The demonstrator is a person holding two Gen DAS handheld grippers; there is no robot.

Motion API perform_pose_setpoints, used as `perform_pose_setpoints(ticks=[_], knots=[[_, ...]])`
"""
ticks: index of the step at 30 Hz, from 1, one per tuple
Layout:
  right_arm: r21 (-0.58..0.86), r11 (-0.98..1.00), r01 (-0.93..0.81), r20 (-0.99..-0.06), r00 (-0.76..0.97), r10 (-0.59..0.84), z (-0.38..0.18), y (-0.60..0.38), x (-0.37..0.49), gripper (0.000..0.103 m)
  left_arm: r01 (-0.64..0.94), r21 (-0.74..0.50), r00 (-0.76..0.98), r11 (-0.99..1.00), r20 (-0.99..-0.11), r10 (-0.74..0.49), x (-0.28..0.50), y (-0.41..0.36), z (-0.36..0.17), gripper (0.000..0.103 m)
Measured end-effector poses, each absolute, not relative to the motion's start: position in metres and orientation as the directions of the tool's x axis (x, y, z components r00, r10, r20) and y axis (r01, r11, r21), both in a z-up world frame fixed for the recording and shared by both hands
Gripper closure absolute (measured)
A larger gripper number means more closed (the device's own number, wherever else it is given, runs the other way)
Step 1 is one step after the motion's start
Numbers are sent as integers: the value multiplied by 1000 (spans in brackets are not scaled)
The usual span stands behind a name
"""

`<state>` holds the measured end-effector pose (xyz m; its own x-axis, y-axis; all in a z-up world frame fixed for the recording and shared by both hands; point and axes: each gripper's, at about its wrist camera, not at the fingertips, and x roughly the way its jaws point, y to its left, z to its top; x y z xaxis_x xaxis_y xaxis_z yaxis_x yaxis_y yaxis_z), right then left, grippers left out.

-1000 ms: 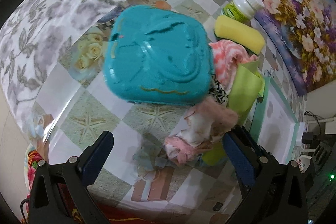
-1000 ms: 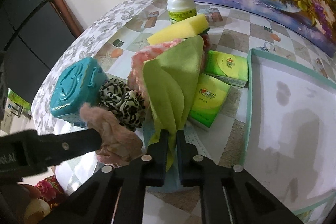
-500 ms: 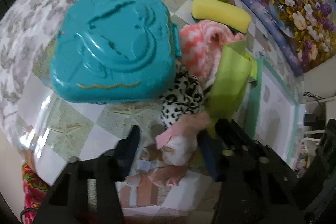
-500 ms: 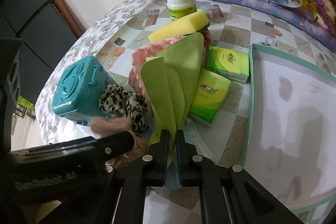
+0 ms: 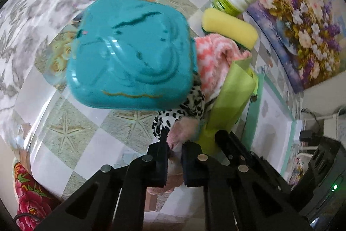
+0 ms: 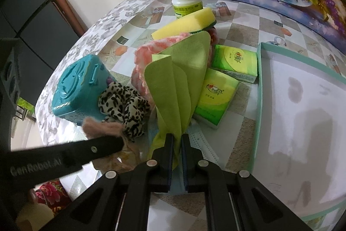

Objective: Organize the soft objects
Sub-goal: 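Grasp the green cloth with the right tool while the left tool grasps the pink scrunchie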

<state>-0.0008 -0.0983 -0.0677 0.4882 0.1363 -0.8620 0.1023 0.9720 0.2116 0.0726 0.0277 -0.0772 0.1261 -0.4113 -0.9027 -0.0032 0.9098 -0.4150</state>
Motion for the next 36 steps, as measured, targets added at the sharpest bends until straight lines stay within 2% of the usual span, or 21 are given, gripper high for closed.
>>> perform_pose_setpoints(ticks=[12,21,22,24,26,36], knots=[[271,956,113,-835,522,175,-60,-103,-3,99,-25,-471,145,882,-874,-463,70,48,-67,93],[247,960,136,-847,512,145,-63,-106,-1,95,-67,-499,143,864,-862,-487,66,69,-65,93],[239,961,138,-849,511,138,-64,-106,-1,92,-74,-500,138,863,-862,-488,66,70,-67,93],[240,961,137,-850,507,141,-64,-106,1,72,-87,-498,129,863,-864,-486,66,74,-69,93],[234,964,129,-847,514,137,-63,-106,3,62,-97,-497,121,862,-866,-485,65,77,-71,93],[194,975,112,-860,497,114,-70,-96,20,61,-103,-488,103,867,-872,-478,63,74,-74,93]])
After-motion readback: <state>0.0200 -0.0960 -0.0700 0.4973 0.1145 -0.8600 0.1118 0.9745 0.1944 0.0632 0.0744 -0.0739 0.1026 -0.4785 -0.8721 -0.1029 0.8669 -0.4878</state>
